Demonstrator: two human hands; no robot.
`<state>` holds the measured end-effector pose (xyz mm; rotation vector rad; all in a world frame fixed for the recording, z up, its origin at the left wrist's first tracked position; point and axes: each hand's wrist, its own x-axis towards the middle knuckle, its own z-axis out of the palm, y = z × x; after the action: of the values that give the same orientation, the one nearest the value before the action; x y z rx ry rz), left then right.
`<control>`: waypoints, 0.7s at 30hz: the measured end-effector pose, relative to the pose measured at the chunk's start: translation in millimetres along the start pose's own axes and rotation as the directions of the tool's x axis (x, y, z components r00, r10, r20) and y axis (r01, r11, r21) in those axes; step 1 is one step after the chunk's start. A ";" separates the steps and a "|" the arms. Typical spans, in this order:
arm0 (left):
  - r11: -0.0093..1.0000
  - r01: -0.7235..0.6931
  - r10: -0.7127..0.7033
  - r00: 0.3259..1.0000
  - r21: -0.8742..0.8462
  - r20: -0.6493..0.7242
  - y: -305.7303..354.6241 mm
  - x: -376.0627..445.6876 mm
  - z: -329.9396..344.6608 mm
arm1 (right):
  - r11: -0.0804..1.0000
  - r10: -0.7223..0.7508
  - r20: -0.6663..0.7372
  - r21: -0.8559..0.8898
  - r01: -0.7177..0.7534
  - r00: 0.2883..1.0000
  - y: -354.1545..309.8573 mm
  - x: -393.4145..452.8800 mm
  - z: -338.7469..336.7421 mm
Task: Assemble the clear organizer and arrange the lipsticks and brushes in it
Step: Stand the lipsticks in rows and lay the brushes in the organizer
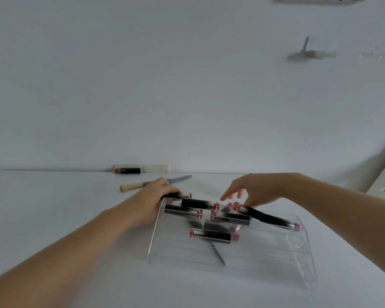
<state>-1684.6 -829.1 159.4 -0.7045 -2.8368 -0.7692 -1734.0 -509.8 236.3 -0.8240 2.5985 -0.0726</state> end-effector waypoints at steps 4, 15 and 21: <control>0.995 -0.065 0.064 0.998 -0.074 -0.010 0.8 8.4 4.8 | 0.999 -0.026 0.041 -0.028 0.027 0.999 0.6 3.8 8.5; 0.966 -0.059 0.067 0.998 -0.251 0.020 8.1 10.6 17.3 | 0.995 -0.097 0.004 -0.033 0.097 0.995 -10.8 12.2 20.6; 0.990 -0.068 0.071 0.997 -0.123 0.020 7.1 13.0 18.7 | 0.990 -0.130 -0.029 -0.054 0.128 0.991 -17.7 14.7 22.0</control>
<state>-1692.7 -809.0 149.4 -0.8300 -2.7894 -0.9351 -1726.5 -531.0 213.8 -1.0178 2.5846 -0.0560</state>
